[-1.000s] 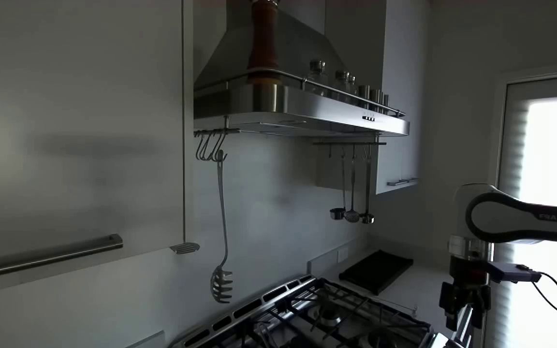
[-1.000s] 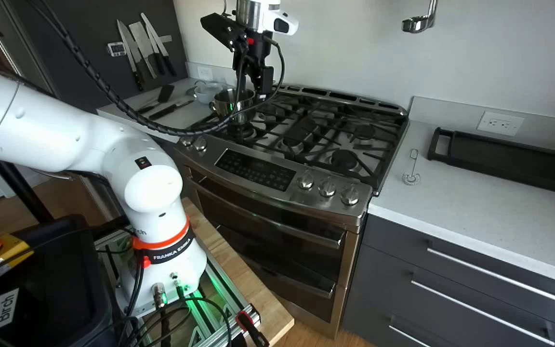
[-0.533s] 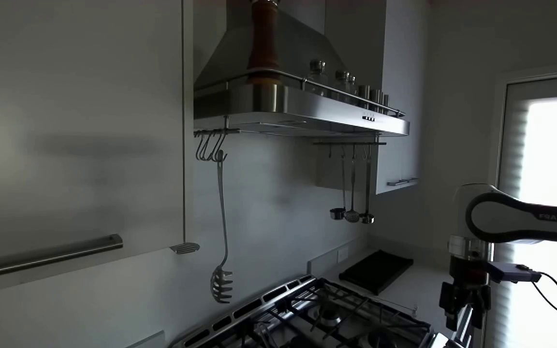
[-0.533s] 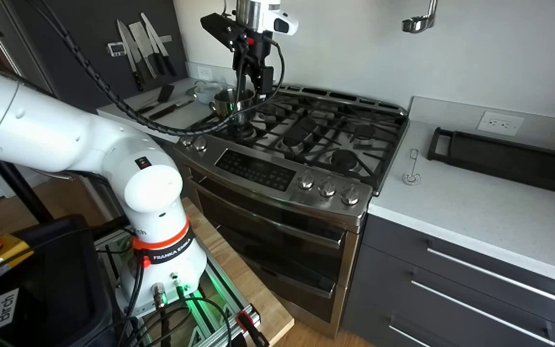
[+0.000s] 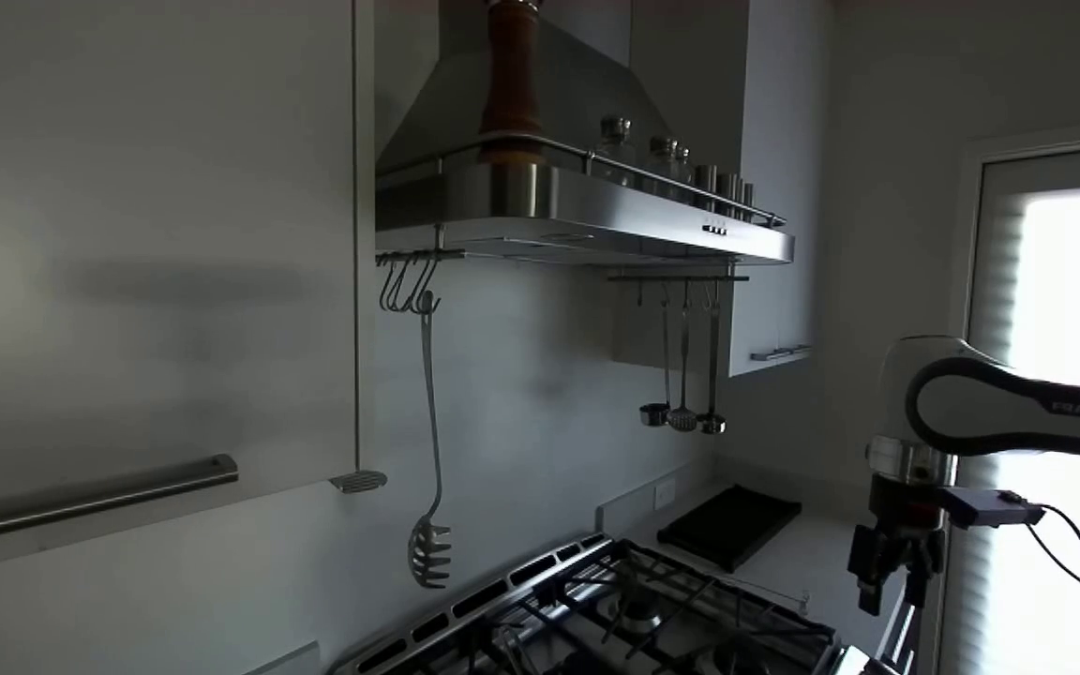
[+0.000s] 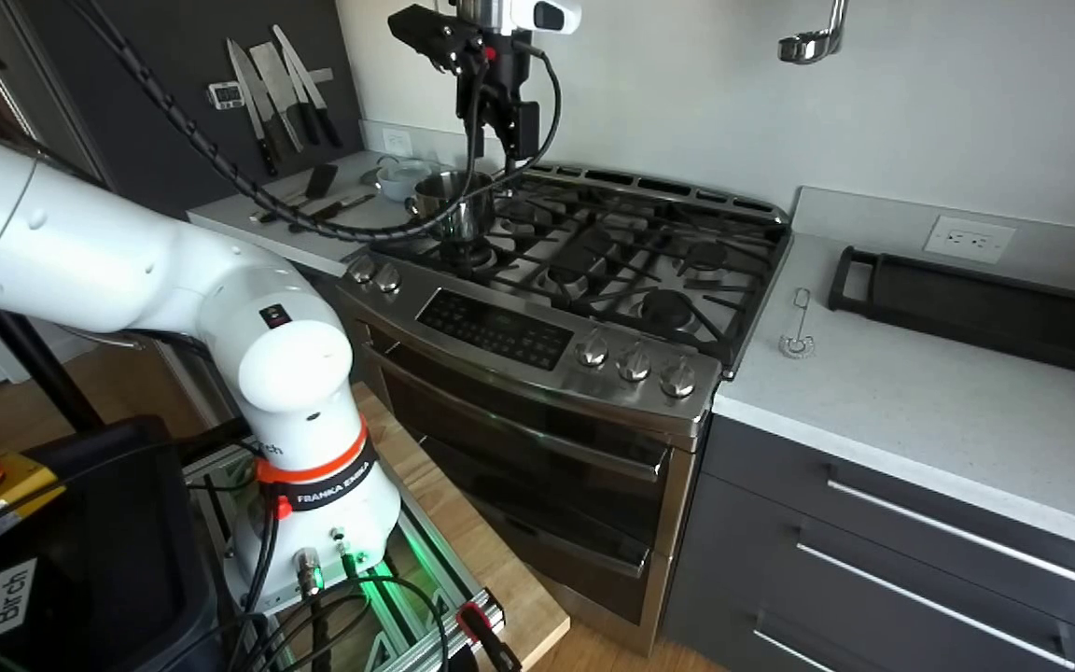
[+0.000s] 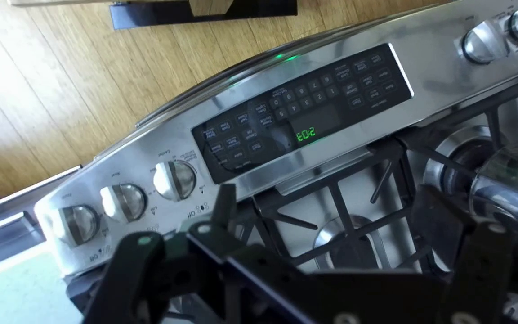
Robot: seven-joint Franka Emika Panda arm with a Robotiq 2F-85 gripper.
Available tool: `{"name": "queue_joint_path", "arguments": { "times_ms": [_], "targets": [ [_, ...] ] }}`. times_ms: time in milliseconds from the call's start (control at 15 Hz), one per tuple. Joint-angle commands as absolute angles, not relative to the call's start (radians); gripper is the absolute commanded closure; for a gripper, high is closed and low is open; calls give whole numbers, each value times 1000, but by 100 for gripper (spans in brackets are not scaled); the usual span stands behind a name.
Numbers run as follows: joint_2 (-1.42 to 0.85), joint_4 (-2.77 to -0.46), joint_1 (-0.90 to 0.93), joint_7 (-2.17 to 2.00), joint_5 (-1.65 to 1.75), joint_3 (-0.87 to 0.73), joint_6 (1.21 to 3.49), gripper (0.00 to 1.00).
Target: Press the far left button on the silver kitchen hood
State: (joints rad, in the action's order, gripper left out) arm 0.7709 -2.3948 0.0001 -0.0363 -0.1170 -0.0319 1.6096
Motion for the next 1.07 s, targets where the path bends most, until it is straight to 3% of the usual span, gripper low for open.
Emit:
{"name": "queue_joint_path", "arguments": {
  "times_ms": [0, 1000],
  "targets": [
    [766, -2329, 4, 1, -55, 17, 1643, 0],
    [755, -2025, 34, -23, 234, 195, 1847, 0]
  ]
}}
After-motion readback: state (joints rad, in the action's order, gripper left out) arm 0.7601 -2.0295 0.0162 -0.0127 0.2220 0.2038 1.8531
